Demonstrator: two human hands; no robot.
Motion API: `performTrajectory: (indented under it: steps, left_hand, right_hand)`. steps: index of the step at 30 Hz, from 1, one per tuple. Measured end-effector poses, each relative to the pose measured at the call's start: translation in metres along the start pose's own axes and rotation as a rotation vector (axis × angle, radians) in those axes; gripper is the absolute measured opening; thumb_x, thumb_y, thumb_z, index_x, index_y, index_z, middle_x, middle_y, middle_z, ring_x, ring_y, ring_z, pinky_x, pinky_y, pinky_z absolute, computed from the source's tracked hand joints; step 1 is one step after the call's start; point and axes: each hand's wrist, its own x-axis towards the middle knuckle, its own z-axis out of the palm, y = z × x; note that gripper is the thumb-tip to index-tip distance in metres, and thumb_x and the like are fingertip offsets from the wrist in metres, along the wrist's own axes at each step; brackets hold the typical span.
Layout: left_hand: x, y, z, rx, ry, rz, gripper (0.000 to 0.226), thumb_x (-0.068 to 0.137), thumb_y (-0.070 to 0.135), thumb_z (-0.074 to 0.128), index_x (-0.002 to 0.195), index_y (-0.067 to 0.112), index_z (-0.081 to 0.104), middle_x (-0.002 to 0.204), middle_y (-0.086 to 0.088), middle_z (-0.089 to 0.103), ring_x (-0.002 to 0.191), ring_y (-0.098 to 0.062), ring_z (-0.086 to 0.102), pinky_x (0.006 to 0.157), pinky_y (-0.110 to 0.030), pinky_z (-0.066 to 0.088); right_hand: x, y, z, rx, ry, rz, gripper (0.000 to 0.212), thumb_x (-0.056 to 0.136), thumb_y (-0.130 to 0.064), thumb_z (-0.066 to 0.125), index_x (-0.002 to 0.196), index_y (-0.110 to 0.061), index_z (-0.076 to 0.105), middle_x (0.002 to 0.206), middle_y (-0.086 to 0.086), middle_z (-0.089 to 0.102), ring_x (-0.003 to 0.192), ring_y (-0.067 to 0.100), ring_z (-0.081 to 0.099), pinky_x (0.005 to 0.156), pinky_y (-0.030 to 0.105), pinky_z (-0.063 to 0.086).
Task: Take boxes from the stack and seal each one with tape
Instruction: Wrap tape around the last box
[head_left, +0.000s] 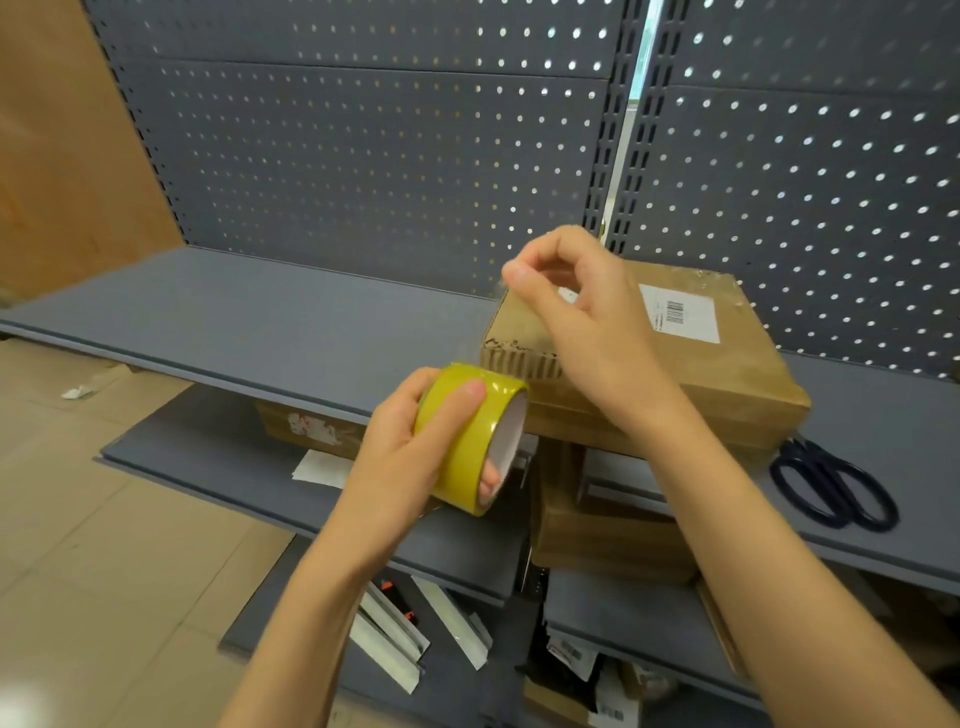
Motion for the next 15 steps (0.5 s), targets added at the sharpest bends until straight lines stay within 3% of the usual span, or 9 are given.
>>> performTrajectory:
  steps: [4,6,11,15]
  left_hand:
    - [0.012,-0.009,0.000,0.196,-0.041,-0.122,0.038,0.089,0.043,0.049,0.091,0.006,0.054,0.052,-0.007,0.062,0.042,-0.015,0.057,0.041,-0.020,0.044]
    - [0.011,-0.012,0.002,0.162,-0.031,-0.131,0.040,0.089,0.044,0.049,0.091,0.005,0.054,0.053,-0.009,0.061,0.042,-0.017,0.057,0.039,-0.019,0.042]
    - [0.002,-0.015,0.007,-0.035,-0.012,-0.158,0.022,0.093,0.029,0.054,0.094,0.007,0.054,0.057,-0.008,0.064,0.049,-0.022,0.062,0.047,-0.026,0.049]
    - [0.001,-0.017,0.012,-0.081,0.014,-0.152,0.021,0.093,0.030,0.054,0.095,0.009,0.055,0.058,-0.010,0.063,0.051,-0.024,0.062,0.054,-0.033,0.052]
  right_hand:
    - [0.006,-0.009,0.005,-0.044,0.100,-0.160,0.008,0.090,-0.014,0.058,0.084,-0.009,0.061,0.087,0.000,0.062,0.085,0.007,0.057,0.082,0.025,0.047]
    - [0.014,-0.006,0.006,-0.110,0.088,-0.167,0.010,0.091,-0.014,0.058,0.085,-0.007,0.061,0.087,0.000,0.062,0.084,0.005,0.056,0.080,0.020,0.045]
    - [0.033,0.028,0.001,-0.189,0.103,0.010,0.009,0.092,-0.017,0.058,0.084,-0.014,0.060,0.083,-0.008,0.060,0.079,0.003,0.054,0.073,0.015,0.041]
    - [0.041,0.048,0.007,-0.200,0.043,0.116,0.010,0.092,-0.019,0.058,0.085,-0.013,0.062,0.078,-0.015,0.057,0.073,-0.003,0.051,0.067,0.009,0.038]
